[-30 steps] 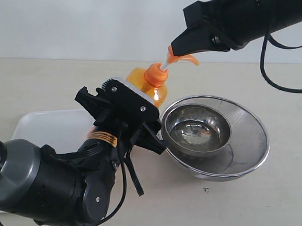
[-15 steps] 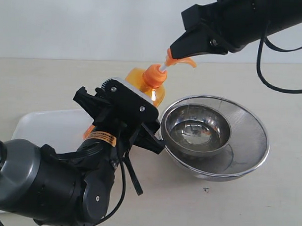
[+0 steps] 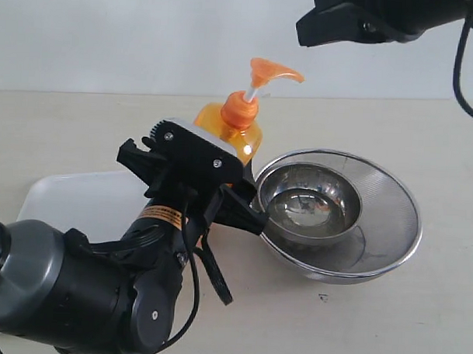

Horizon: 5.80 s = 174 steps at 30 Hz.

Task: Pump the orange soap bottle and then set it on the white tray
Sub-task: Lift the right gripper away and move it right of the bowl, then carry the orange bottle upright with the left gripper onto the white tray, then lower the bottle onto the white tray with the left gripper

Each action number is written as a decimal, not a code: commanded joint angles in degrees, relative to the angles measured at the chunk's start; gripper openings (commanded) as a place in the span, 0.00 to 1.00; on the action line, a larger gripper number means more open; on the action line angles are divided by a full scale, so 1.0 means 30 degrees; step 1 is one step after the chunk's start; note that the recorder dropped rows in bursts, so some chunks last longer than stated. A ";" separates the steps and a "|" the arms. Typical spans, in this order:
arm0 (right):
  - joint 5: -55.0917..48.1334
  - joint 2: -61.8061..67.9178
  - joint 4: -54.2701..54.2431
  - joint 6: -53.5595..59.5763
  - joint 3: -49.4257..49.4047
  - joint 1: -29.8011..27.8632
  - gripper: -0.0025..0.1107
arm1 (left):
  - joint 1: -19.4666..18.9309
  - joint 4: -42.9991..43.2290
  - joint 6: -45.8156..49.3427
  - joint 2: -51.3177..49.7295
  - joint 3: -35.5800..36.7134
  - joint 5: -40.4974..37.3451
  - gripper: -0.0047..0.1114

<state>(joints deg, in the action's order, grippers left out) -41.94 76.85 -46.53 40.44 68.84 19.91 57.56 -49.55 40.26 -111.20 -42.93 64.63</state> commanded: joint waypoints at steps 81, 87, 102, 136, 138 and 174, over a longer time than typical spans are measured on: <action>1.1352 -0.2365 -0.0259 0.0677 -1.0326 0.0007 0.02 | -0.3920 -0.2026 -0.5102 0.9939 0.7753 0.1777 0.08; 1.1220 -0.2365 -0.0259 0.0677 -1.0326 0.0007 0.02 | -0.3933 -0.0929 -0.5724 0.8696 0.7833 0.1777 0.08; 1.0857 -0.2365 -0.0259 0.0677 -1.0326 0.0007 0.02 | -0.4906 0.0679 -0.7597 0.7495 0.7833 0.1777 0.08; 1.0818 -0.2365 -0.0259 0.0957 -1.0326 0.0007 0.02 | -0.4998 0.0667 -0.8248 0.5418 0.7408 0.1777 0.75; 1.0818 -0.2365 -0.0259 0.0957 -1.0326 0.0007 0.02 | -0.4998 0.0667 -0.7470 0.5418 0.7408 0.1777 0.75; 1.0709 -0.2365 -0.0303 0.1034 -1.0326 0.0007 0.02 | -0.4998 0.0262 -0.5976 0.8909 0.7374 -0.4777 0.96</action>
<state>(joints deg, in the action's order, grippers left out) -9.88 70.19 -47.33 43.25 38.00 19.91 42.67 -48.76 20.52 -86.97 -20.60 54.40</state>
